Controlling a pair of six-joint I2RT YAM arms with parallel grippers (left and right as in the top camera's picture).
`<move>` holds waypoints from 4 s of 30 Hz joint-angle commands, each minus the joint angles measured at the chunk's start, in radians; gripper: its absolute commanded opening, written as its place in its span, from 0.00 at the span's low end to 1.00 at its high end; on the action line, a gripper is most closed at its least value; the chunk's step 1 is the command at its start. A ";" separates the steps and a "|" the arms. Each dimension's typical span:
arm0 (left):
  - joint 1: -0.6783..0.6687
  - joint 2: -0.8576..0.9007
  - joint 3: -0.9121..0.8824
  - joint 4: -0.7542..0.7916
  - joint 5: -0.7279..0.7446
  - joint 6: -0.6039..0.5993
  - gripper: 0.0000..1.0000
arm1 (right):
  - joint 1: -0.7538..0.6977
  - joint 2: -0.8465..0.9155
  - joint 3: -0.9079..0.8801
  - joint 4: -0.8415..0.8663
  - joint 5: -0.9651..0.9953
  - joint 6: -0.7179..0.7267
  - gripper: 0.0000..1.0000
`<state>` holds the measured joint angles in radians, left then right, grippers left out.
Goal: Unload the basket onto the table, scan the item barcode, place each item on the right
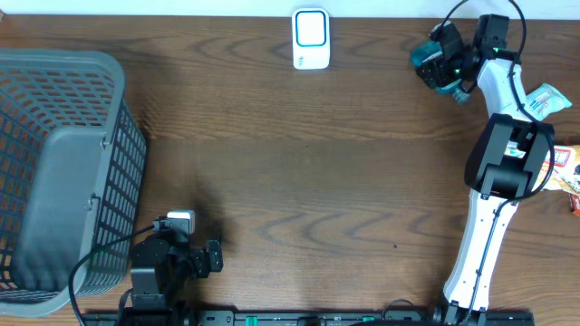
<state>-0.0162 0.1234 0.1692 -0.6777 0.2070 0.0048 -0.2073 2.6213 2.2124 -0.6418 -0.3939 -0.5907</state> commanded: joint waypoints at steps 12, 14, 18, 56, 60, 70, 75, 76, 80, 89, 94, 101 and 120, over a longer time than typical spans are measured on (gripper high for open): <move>0.000 -0.002 -0.006 -0.011 0.002 0.010 0.98 | -0.201 -0.120 -0.033 -0.267 0.385 0.082 0.52; 0.000 -0.002 -0.006 -0.012 0.002 0.010 0.98 | -0.238 -0.142 -0.033 -0.272 0.460 0.083 0.52; 0.000 -0.002 -0.006 -0.012 0.002 0.010 0.98 | -0.327 -0.157 -0.033 -0.267 0.571 0.109 0.52; 0.000 -0.002 -0.006 -0.012 0.002 0.010 0.98 | -0.328 -1.267 -0.035 -0.530 -0.173 0.702 0.99; 0.000 -0.002 -0.006 -0.011 0.002 0.010 0.98 | -0.328 -1.359 -0.035 -0.570 -0.173 0.702 0.99; 0.000 -0.002 -0.006 -0.012 0.002 0.010 0.98 | -0.328 -1.535 -0.035 -0.642 -0.142 0.701 0.99; 0.000 -0.002 -0.006 -0.012 0.002 0.010 0.98 | -0.328 -1.572 -0.035 -0.677 -0.129 0.702 0.99; 0.000 -0.002 -0.006 -0.011 0.002 0.010 0.98 | -0.328 -1.577 -0.035 -0.669 -0.132 0.708 0.99; 0.000 -0.002 -0.006 -0.012 0.002 0.010 0.98 | -0.320 -1.582 -0.036 -0.658 -0.130 0.714 0.99; 0.000 -0.002 -0.006 -0.011 0.002 0.010 0.98 | -0.057 -1.622 -0.076 -0.546 -0.118 0.550 0.99; 0.000 -0.002 -0.006 -0.011 0.002 0.010 0.98 | 0.066 -1.678 -0.150 -0.485 -0.055 0.549 0.99; 0.000 -0.002 -0.006 -0.012 0.002 0.010 0.98 | 0.131 -1.852 -0.462 -0.249 -0.050 0.552 0.99; 0.000 -0.002 -0.006 -0.011 0.002 0.010 0.98 | 0.171 -2.413 -1.570 0.705 -0.010 0.649 0.99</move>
<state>-0.0162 0.1234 0.1692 -0.6781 0.2073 0.0048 -0.0444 0.2844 0.7799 -0.0383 -0.4480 -0.0029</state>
